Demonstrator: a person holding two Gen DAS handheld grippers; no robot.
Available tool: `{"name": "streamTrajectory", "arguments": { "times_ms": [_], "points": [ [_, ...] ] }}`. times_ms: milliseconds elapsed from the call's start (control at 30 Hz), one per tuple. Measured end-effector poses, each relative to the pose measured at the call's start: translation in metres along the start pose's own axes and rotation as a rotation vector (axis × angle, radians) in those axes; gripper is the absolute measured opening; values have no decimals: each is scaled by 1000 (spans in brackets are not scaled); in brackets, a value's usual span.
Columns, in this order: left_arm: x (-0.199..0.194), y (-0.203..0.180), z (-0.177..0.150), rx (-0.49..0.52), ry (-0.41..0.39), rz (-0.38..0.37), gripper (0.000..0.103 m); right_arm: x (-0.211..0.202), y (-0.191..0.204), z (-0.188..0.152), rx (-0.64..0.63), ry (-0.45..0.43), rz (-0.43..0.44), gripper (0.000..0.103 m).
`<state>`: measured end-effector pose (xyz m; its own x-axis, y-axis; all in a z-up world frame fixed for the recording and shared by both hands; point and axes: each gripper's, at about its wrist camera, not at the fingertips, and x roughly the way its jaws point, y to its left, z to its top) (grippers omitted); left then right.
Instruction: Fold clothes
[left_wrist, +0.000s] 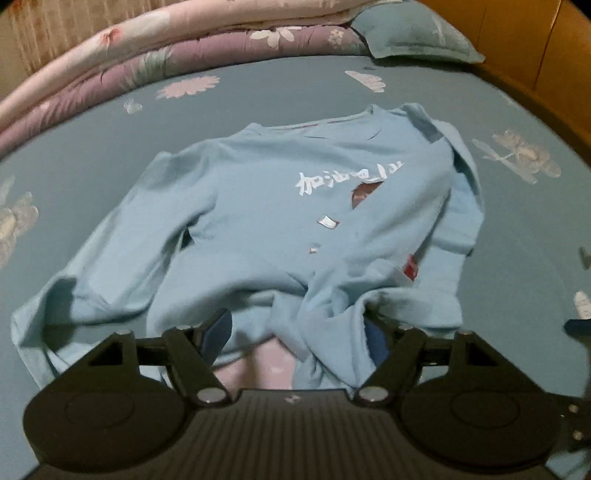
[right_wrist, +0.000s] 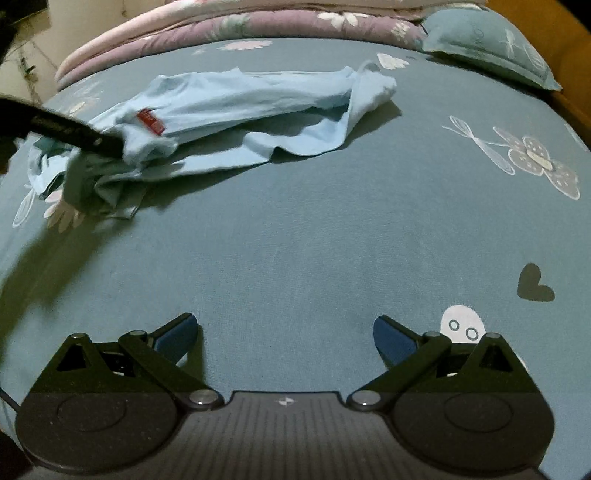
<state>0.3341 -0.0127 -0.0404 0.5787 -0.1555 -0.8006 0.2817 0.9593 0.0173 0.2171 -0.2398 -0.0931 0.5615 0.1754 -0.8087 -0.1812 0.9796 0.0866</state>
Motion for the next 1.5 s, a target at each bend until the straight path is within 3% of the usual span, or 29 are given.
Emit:
{"name": "streamTrajectory", "arguments": {
  "times_ms": [200, 300, 367, 467, 667, 800, 933, 1033, 1067, 1333, 1400, 1467, 1500],
  "points": [
    [-15, -2, -13, 10, -9, -16, 76, -5, -19, 12, 174, -50, 128, 103],
    [-22, 2, -18, 3, -16, -31, 76, 1, -27, 25, 229, -80, 199, 95],
    [-28, 4, -20, 5, -23, -26, 76, 8, -29, 37, 253, -86, 242, 77],
    [-39, 8, -25, 5, -39, -20, 76, 20, -27, 55, 300, -87, 331, 63],
    [-50, 17, -37, -25, -42, -27, 77, 54, -21, 66, 503, -37, 544, 62],
    [-51, 24, -45, -46, -32, -33, 77, 69, -21, 57, 658, -31, 627, 58],
    [-50, 32, -51, -61, -21, -32, 77, 82, -26, 58, 761, -69, 602, 35],
    [-47, 38, -53, -74, -16, -36, 77, 95, -26, 63, 783, -81, 563, 4],
    [-47, 39, -53, -74, -16, -39, 77, 100, -26, 63, 796, -83, 563, 0],
    [-48, 48, -59, -78, -12, -36, 77, 93, -23, 42, 980, -81, 562, 7],
    [-45, 52, -60, -90, -3, -28, 77, 88, -21, 41, 1015, -97, 552, 18],
    [-42, 54, -59, -99, -1, -23, 77, 82, -19, 43, 1028, -119, 544, 46],
    [-41, 54, -59, -101, -3, -26, 77, 77, -19, 47, 1010, -139, 528, 54]
  ]
}}
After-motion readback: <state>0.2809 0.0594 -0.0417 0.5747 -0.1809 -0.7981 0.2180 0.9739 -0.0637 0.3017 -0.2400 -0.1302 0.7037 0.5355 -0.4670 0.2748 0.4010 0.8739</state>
